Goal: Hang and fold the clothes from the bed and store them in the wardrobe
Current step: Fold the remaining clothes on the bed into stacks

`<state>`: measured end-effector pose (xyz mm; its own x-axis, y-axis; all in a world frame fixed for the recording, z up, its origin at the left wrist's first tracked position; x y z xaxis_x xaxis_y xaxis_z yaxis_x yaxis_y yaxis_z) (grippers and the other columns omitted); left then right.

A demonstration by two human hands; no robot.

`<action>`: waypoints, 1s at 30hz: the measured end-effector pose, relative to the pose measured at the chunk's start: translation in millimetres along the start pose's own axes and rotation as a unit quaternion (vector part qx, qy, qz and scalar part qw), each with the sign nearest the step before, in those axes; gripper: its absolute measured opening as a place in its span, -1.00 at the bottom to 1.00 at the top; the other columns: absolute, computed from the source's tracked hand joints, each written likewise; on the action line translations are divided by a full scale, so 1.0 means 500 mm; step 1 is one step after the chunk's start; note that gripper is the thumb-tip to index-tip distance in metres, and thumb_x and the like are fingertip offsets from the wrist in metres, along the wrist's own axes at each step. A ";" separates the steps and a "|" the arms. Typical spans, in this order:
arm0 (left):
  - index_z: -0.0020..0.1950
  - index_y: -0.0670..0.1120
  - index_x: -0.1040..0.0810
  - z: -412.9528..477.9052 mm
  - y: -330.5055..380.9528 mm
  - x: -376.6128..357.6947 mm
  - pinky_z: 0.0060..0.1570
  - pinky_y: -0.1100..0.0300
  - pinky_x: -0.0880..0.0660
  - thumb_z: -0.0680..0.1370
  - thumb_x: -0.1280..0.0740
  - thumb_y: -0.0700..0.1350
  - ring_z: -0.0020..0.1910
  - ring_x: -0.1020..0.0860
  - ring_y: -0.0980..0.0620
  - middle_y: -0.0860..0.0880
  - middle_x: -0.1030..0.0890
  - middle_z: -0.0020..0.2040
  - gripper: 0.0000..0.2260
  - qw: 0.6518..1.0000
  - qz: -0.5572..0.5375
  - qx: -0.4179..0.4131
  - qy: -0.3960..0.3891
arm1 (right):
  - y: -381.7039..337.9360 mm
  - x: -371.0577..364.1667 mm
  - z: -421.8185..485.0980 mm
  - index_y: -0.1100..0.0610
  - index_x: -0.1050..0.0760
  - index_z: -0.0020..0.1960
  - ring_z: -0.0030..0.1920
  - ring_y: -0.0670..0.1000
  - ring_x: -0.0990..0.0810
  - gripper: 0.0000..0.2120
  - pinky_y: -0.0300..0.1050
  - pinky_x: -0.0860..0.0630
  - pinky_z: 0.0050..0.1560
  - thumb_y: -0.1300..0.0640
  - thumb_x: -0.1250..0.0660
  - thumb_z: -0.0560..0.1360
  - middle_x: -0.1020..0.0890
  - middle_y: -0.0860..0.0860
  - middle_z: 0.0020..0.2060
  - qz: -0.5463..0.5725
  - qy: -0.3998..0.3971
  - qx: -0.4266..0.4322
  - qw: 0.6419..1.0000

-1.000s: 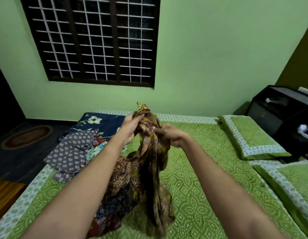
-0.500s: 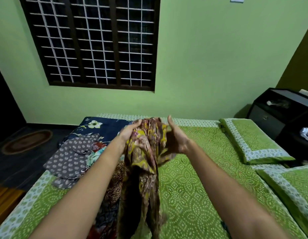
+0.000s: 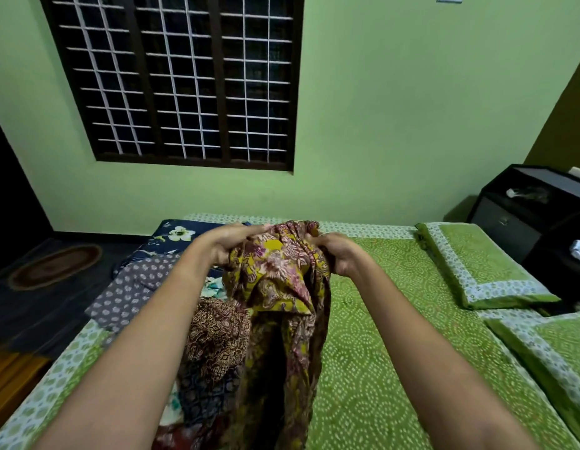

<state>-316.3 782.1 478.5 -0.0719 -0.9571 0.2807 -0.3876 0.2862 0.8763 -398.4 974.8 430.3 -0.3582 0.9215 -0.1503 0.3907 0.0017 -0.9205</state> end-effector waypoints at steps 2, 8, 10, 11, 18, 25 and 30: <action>-0.01 -0.19 -0.54 0.007 0.000 0.009 -0.04 0.07 -0.54 0.56 -0.24 0.02 -0.25 -0.65 -0.05 -0.12 -0.68 -0.22 -0.73 0.992 -0.117 -0.021 -0.039 | -0.011 0.011 0.006 0.33 -0.49 -0.09 -0.44 0.03 -0.62 -0.89 -0.10 -0.61 -0.39 0.28 -0.26 0.54 -0.63 0.16 -0.35 0.016 0.024 0.008 1.000; -0.15 -0.16 -0.53 0.021 0.005 0.025 -0.17 0.12 -0.47 0.54 -0.29 -0.06 -0.34 -0.60 -0.04 -0.12 -0.64 -0.32 -0.83 0.984 -0.173 -0.039 0.006 | -0.069 0.024 -0.001 0.25 -0.50 -0.05 -0.40 0.04 -0.63 -0.84 -0.11 -0.60 -0.41 0.19 -0.19 0.60 -0.63 0.12 -0.30 0.097 0.063 0.051 0.992; -0.16 -0.17 -0.51 0.019 -0.002 0.021 -0.24 0.15 -0.48 0.52 -0.31 -0.14 -0.42 -0.57 -0.01 -0.09 -0.61 -0.36 -0.88 0.983 -0.178 -0.037 0.013 | -0.058 0.032 0.010 0.18 -0.50 -0.14 -0.32 0.03 -0.58 -0.86 -0.17 -0.53 -0.34 0.14 -0.28 0.56 -0.60 0.08 -0.28 0.002 0.150 0.098 0.984; -0.17 -0.19 -0.51 0.019 -0.005 0.016 -0.28 0.17 -0.53 0.51 -0.31 -0.18 -0.44 -0.58 -0.01 -0.09 -0.61 -0.38 -0.91 0.979 -0.197 -0.043 0.009 | -0.047 0.034 0.013 0.14 -0.50 -0.16 -0.27 0.04 -0.55 -0.84 -0.16 -0.50 -0.27 0.08 -0.31 0.54 -0.59 0.07 -0.27 -0.060 0.193 0.122 0.972; 0.10 -0.24 -0.42 0.023 -0.007 -0.034 -0.22 0.09 -0.63 0.47 -0.33 -0.34 -0.26 -0.64 -0.08 -0.20 -0.62 -0.12 -0.77 0.949 -0.292 -0.122 0.002 | 0.012 -0.033 -0.038 0.15 -0.37 0.29 0.15 0.07 -0.52 -0.23 0.02 -0.50 0.15 -0.30 -0.44 0.27 -0.51 0.05 0.14 -0.193 0.101 0.112 0.970; -0.07 -0.12 -0.44 0.003 0.019 -0.036 -0.12 0.16 -0.57 0.57 -0.25 -0.21 -0.16 -0.59 0.01 -0.08 -0.60 -0.13 -0.97 0.974 -0.134 -0.176 0.046 | 0.028 -0.040 -0.001 0.16 -0.33 0.29 -0.01 0.08 -0.56 -0.46 -0.18 -0.45 -0.28 0.15 -0.47 0.38 -0.54 0.09 0.03 -0.202 0.142 0.131 0.960; 0.25 -0.19 -0.42 0.009 0.002 -0.025 0.22 -0.06 -0.44 0.59 -0.25 -0.11 0.20 -0.51 -0.14 -0.14 -0.54 0.21 -0.73 0.965 0.066 -0.199 0.161 | 0.027 -0.014 -0.009 0.21 -0.30 0.27 -0.06 0.11 -0.50 -0.62 -0.10 -0.41 -0.15 0.27 -0.27 0.48 -0.51 0.14 -0.02 -0.334 0.254 0.194 0.887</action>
<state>-320.1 794.5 474.1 0.2166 -0.8662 0.4504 -0.0071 0.4599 0.8879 -386.5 970.2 420.4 0.0674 0.8215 0.5662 -0.1219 0.5700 -0.8125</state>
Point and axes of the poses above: each hand's wrist, its own z-axis towards the middle knuckle, its own x-axis out of the back of the hand, y = z × x, the point moved 1 cm from there along z, towards the middle knuckle
